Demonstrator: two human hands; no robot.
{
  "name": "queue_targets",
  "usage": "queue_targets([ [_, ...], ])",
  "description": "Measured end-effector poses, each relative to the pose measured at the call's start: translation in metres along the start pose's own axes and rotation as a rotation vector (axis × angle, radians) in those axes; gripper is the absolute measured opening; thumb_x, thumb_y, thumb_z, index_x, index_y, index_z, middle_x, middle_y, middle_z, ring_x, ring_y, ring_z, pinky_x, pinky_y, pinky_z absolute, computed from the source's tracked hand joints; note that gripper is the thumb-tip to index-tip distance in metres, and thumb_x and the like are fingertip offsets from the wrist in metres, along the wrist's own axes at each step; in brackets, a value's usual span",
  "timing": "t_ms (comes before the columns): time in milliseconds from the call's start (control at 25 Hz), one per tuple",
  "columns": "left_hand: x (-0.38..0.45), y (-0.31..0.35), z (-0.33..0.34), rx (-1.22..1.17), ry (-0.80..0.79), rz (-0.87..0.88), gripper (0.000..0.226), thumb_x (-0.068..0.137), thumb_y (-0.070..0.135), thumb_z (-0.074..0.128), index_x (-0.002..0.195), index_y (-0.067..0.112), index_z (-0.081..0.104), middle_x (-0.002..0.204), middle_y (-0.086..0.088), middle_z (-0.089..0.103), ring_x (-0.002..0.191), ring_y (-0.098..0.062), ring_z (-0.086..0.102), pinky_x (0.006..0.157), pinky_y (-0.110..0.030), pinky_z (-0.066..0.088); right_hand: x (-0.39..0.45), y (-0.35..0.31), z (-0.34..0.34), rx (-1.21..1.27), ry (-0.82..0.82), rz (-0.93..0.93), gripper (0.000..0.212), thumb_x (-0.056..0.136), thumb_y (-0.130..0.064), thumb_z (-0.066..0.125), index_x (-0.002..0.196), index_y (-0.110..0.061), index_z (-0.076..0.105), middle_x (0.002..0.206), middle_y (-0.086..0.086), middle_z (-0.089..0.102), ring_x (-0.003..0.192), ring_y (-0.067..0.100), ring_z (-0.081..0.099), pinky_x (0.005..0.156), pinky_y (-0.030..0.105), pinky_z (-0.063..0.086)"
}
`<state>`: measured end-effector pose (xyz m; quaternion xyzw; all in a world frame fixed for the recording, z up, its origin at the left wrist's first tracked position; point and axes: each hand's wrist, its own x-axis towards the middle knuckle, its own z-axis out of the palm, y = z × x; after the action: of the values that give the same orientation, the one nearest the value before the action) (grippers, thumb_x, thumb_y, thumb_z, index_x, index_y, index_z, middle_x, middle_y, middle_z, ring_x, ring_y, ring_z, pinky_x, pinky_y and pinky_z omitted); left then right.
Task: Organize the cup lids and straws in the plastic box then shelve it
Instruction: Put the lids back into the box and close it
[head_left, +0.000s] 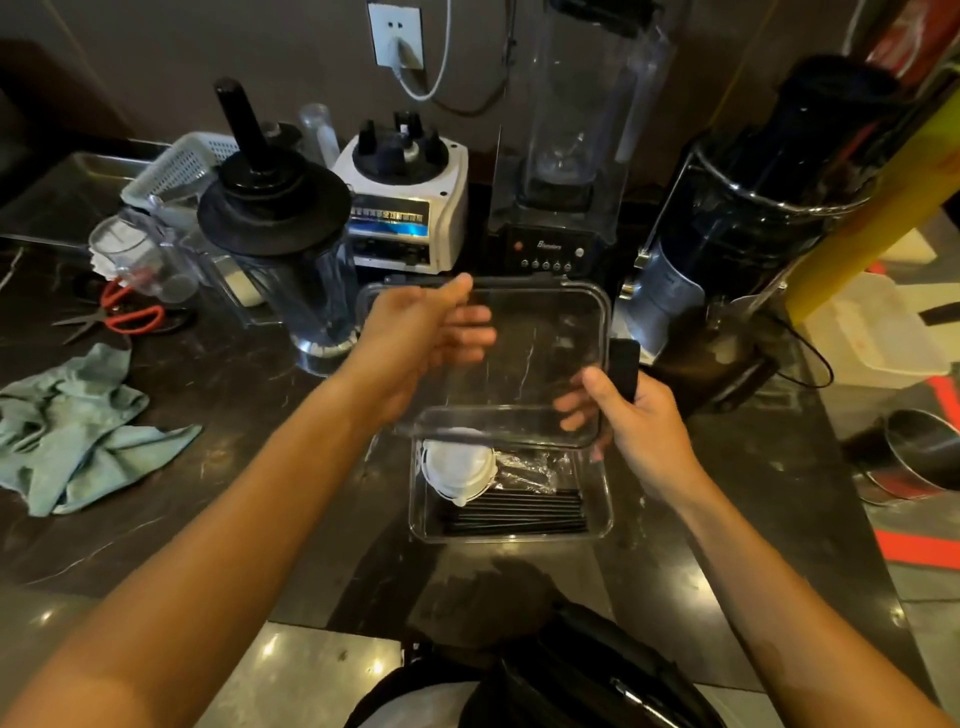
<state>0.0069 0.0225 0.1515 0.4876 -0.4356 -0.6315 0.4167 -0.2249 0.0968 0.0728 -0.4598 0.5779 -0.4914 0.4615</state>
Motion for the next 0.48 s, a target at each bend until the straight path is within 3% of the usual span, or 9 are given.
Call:
queue_targets([
  [120,-0.005,-0.041,-0.024,0.483,0.281,0.304,0.023,0.097,0.032,0.067,0.098,0.009,0.064,0.081,-0.003,0.065,0.066,-0.008,0.064,0.059,-0.022,0.053,0.007,0.007,-0.019,0.024,0.02,0.065,0.035,0.101,-0.04,0.057,0.096,-0.006,0.065,0.08,0.015,0.078,0.057,0.017,0.07,0.031,0.019,0.036],
  [200,-0.014,-0.068,-0.041,0.522,0.45,0.325,0.026,0.092,0.033,0.074,0.103,0.015,0.059,0.081,0.0,0.06,0.069,-0.011,0.059,0.063,-0.028,0.052,0.008,0.023,-0.032,0.048,0.067,0.144,0.036,0.103,-0.038,0.058,0.088,-0.006,0.066,0.069,0.016,0.07,0.045,0.018,0.057,0.031,0.02,0.03],
  [240,-0.015,-0.085,-0.049,0.472,0.459,0.276,0.028,0.091,0.031,0.076,0.107,0.016,0.057,0.083,0.001,0.059,0.071,-0.011,0.058,0.066,-0.029,0.051,0.008,0.034,-0.038,0.07,0.089,0.195,0.037,0.101,-0.04,0.06,0.086,-0.007,0.067,0.069,0.021,0.066,0.044,0.022,0.051,0.031,0.02,0.029],
  [360,-0.02,-0.126,-0.064,0.309,0.266,-0.032,0.035,0.09,0.034,0.075,0.113,0.011,0.063,0.098,-0.005,0.072,0.084,-0.014,0.07,0.074,-0.027,0.055,0.004,0.062,-0.05,0.143,0.098,0.319,0.042,0.094,-0.045,0.063,0.096,-0.003,0.068,0.077,0.024,0.072,0.046,0.023,0.06,0.03,0.019,0.03],
  [480,-0.023,-0.157,-0.065,0.07,0.03,-0.319,0.04,0.091,0.04,0.073,0.112,0.007,0.073,0.102,-0.016,0.078,0.09,-0.03,0.075,0.08,-0.041,0.061,-0.001,0.081,-0.05,0.133,0.07,0.434,0.041,0.098,-0.042,0.06,0.101,-0.002,0.068,0.081,0.019,0.077,0.052,0.015,0.07,0.032,0.018,0.031],
])
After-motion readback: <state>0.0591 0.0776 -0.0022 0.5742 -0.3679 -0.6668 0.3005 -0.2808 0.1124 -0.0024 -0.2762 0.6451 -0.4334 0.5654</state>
